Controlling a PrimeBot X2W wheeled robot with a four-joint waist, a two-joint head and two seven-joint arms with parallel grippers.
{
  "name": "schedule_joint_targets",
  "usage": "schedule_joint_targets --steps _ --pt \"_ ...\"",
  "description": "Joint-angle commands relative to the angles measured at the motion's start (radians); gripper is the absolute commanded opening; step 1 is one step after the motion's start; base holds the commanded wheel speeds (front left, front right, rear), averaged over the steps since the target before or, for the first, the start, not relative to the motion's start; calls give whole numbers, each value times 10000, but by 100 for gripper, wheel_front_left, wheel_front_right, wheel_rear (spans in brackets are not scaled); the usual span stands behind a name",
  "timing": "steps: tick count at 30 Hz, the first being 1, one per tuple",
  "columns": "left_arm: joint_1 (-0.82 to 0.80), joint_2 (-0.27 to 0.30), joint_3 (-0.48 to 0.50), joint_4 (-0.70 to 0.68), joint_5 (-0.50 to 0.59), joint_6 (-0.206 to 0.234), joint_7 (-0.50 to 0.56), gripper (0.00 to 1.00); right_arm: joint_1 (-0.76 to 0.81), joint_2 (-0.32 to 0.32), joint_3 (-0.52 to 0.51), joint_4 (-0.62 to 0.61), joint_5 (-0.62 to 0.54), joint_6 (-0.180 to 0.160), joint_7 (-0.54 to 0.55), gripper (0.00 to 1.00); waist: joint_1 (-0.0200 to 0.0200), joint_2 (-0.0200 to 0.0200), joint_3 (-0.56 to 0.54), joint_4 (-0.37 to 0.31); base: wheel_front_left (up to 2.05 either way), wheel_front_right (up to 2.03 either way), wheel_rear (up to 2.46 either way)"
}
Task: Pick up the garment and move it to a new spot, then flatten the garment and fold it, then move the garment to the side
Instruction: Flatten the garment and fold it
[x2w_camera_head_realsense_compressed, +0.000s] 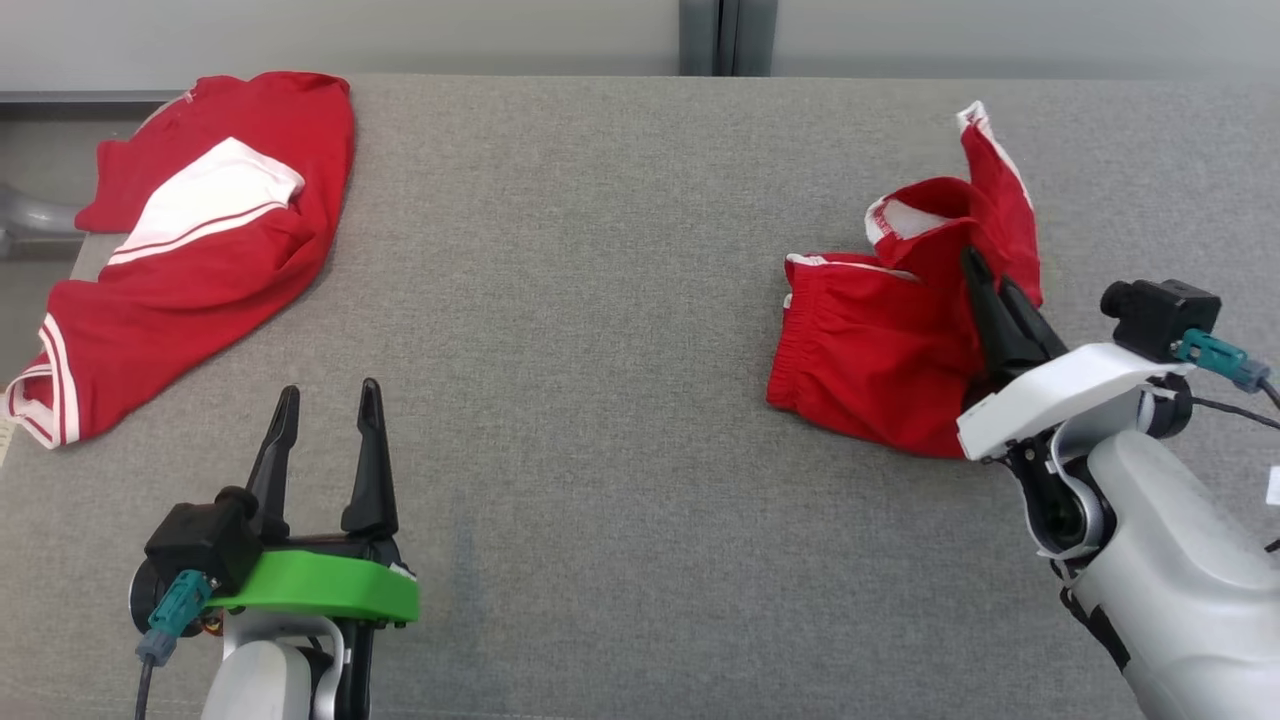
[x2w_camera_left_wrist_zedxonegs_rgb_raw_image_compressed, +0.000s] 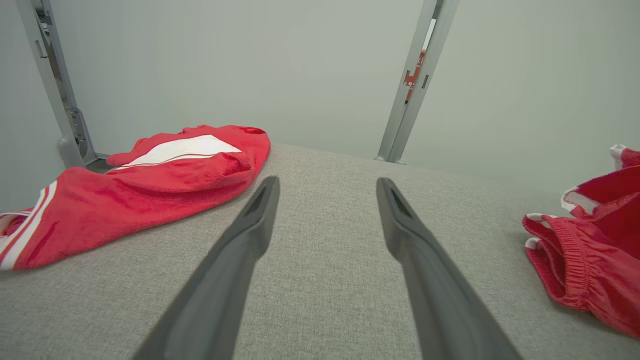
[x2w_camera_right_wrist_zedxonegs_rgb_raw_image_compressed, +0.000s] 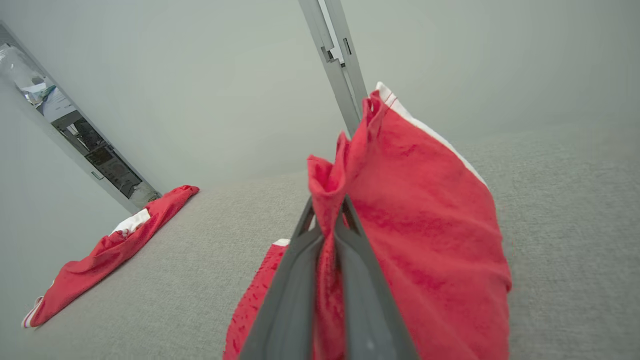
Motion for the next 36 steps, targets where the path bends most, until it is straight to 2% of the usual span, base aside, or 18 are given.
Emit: schedule_joint_targets --steps 1,11,16,17,18,19,25,30,36 --pt "107 29 -15 -42 -40 40 -3 100 131 89 61 -45 -75 0 -28 0 0 0 9 105 0 0 0" --pt "-4 29 -299 17 -323 144 -3 100 329 1029 691 202 -250 0 3 0 0 0 261 706 0 0 0" --pt "-97 29 -321 68 -395 151 -3 100 366 1142 1043 763 -665 0 -13 0 0 0 327 861 0 0 0" --pt "-100 29 -328 78 -407 152 -3 100 360 1176 1096 886 -721 0 -14 12 0 0 326 876 0 0 0" --pt "-94 29 -340 81 -410 161 -3 100 333 1215 1121 987 -763 0 -23 90 0 0 319 888 0 0 0" --pt "-80 29 -350 89 -421 177 -3 100 313 1233 1140 1066 -805 0 -30 100 0 0 303 893 0 0 0" --pt "136 29 -305 117 -352 216 -3 100 461 921 638 573 -1118 0 -38 100 0 0 80 766 0 0 0" --pt "246 29 -270 57 -233 200 -3 100 898 491 -554 -328 -1614 0 -38 100 0 0 -24 617 0 0 0" --pt "173 29 -231 63 -172 143 -3 100 1096 60 -1710 -376 -2267 0 -36 100 0 0 17 568 0 0 0"
